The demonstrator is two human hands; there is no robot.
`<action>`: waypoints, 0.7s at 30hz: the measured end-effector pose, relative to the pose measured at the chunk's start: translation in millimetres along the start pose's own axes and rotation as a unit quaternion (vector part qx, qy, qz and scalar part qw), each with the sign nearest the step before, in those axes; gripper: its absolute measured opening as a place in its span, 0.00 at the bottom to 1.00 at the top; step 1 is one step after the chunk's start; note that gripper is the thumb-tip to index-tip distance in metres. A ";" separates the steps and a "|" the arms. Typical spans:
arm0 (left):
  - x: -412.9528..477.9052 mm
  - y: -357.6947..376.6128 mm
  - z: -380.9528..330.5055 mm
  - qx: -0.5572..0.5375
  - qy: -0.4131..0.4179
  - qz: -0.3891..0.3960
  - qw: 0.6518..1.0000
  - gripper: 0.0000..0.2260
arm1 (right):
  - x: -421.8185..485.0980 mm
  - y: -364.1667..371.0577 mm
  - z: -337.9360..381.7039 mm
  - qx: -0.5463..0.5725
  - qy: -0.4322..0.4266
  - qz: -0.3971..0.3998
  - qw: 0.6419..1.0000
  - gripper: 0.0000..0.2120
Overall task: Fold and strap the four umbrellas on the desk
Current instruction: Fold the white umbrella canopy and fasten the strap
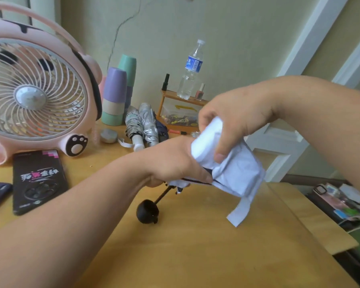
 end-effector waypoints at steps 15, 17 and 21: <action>6.7 -3.5 18.7 -0.184 0.042 0.034 0.981 0.27 | -8.5 19.2 -26.5 0.266 0.000 -0.054 0.963 0.09; 6.8 -3.6 22.4 -0.200 0.040 0.029 0.978 0.36 | -10.4 20.1 -24.0 0.278 -0.013 -0.045 0.959 0.06; 2.8 -2.9 16.0 -0.210 0.061 -0.037 0.975 0.23 | -7.7 19.3 -21.5 0.292 -0.008 -0.026 0.956 0.18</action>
Point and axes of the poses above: each hand's wrist, its own x-axis towards the middle knuckle, its own y-axis out of the palm, z = x × y, the point moved 3 cm from there along x, towards the middle knuckle, and after that the axes turned 11 degrees about -z, right-handed, at the moved point
